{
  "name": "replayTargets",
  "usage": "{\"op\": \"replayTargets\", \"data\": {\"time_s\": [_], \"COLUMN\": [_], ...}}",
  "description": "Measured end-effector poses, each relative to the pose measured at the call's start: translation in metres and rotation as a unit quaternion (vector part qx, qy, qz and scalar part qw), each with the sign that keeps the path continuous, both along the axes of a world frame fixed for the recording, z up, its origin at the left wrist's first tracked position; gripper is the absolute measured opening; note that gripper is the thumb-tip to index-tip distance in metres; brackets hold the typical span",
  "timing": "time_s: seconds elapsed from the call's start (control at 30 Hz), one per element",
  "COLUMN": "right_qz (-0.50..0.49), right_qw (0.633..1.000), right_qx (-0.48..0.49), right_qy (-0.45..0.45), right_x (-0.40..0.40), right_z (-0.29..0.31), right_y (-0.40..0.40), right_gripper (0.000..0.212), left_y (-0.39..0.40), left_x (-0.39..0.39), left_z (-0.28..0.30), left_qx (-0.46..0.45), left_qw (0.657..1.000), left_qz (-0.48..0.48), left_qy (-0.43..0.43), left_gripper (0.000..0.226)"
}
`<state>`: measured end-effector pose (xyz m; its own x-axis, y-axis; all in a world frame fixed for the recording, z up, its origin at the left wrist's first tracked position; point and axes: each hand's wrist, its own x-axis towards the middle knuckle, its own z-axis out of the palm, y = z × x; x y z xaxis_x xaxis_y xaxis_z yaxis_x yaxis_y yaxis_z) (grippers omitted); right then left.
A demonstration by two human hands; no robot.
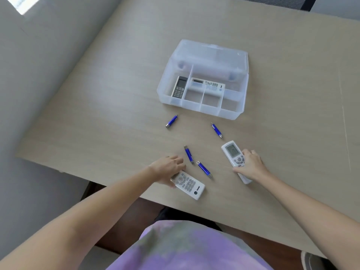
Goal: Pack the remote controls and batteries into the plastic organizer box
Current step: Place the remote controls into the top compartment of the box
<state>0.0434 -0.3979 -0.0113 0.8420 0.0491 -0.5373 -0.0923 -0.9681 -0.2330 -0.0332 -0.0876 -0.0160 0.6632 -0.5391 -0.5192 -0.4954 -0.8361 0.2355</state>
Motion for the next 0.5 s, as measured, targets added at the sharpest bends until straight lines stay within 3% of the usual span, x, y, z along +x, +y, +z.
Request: {"op": "replayTargets", "data": {"time_s": [0.13,0.27,0.5], "right_qz": [-0.118,-0.227,-0.285], "right_qw": [0.985,0.909,0.864], "right_qx": [0.112,0.318,0.413], "right_qy": [0.057,0.145,0.045], "right_x": [0.012,0.040,0.120], "right_z": [0.019,0.052,0.105], "right_y": [-0.002,-0.016,-0.016], "right_gripper": [0.046,0.042,0.043], "left_y": [0.004,0.019,0.013], "left_x": [0.006,0.040,0.194], "left_z": [0.011,0.044,0.096], "left_qx": [-0.004,-0.093,-0.239], "left_qw": [0.997,0.985,0.930], "left_qz": [0.049,0.144,0.264], "left_qy": [0.054,0.021,-0.091], "left_gripper": [0.059,0.061,0.047]}}
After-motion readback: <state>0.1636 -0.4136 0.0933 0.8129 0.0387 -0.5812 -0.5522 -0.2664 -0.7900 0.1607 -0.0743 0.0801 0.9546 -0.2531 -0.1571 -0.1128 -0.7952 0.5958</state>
